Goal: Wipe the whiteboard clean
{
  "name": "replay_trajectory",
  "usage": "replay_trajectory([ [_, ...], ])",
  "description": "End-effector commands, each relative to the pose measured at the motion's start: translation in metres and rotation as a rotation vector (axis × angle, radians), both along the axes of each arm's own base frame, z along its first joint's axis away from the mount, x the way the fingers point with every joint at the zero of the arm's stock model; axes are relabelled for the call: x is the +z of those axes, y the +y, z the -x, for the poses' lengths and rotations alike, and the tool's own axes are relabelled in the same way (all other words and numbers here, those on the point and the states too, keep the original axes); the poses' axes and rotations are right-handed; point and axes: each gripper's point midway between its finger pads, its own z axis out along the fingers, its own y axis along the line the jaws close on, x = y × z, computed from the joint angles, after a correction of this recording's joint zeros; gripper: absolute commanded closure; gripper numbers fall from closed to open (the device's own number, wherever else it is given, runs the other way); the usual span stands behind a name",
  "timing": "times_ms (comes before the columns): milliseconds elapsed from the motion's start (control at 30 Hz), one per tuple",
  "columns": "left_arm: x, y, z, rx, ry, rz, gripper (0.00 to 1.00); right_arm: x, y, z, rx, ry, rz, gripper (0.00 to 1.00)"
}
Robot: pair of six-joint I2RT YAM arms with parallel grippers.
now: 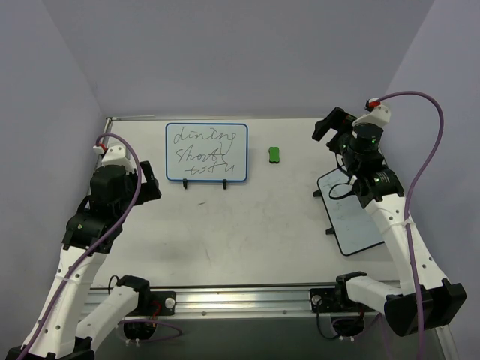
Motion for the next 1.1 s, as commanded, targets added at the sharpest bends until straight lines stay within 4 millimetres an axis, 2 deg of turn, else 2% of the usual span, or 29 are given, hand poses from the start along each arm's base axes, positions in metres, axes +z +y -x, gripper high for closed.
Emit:
replay_trajectory([
  [0,0.014,0.003,0.0,0.02,-0.041,0.017,0.06,0.015,-0.003,0.002,-0.01,-0.048,0.006,0.0],
  [100,0.014,0.003,0.0,0.018,-0.039,0.016,0.06,0.018,-0.004,0.002,-0.015,-0.054,0.004,0.0],
  [167,0.014,0.003,0.0,0.019,-0.041,0.016,0.06,0.011,-0.005,0.005,-0.021,-0.02,0.014,0.0],
  [500,0.016,0.004,0.002,0.018,-0.049,0.021,0.06,0.003,-0.007,0.004,-0.03,0.019,0.03,0.0],
  [700,0.018,0.004,0.001,0.017,-0.055,0.024,0.06,-0.006,-0.015,0.005,-0.065,0.066,0.055,0.0],
  [1067,0.016,0.012,0.001,0.064,-0.06,0.008,0.06,-0.025,-0.005,-0.001,-0.044,0.129,-0.001,0.0],
])
